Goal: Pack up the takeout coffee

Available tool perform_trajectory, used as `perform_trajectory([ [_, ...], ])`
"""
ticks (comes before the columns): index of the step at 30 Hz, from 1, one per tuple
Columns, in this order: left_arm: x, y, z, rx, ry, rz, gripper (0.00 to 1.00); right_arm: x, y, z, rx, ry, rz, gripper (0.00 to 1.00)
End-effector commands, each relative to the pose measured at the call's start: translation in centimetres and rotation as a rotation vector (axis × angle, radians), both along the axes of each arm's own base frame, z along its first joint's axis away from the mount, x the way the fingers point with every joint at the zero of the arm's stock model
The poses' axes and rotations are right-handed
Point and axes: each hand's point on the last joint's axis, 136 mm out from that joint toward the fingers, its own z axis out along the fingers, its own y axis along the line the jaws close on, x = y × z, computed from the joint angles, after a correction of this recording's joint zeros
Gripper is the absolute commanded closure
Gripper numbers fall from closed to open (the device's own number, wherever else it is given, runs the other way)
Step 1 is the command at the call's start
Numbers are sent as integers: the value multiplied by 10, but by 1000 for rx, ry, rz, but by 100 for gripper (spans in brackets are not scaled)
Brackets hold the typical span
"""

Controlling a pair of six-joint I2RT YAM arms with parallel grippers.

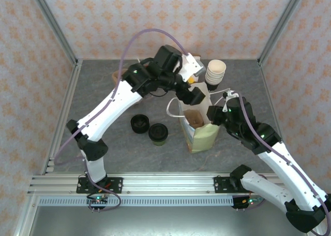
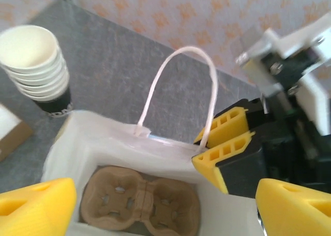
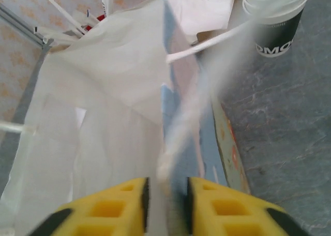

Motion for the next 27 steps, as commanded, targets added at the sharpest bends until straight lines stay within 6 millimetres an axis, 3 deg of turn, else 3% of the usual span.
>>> perform_trajectory([
  [1, 6, 39, 49, -84, -49, 178, 9, -4, -12, 5, 38, 13, -76, 58],
  [6, 22, 92, 53, -141, -47, 377, 9, -12, -31, 11, -16, 28, -137, 35],
  [11, 46, 141, 28, -145, -95, 589, 7, -15, -70, 44, -166, -39, -260, 16],
  [14, 58, 158, 9, -148, -126, 699, 7, -14, -90, 60, -252, -75, -331, 8],
  [20, 54, 168, -2, -161, -176, 722, 7, 16, -65, 96, -172, -62, -250, 0],
  [27, 31, 180, -38, -72, -34, 739, 10, 74, -28, 113, 29, 162, -79, 10],
])
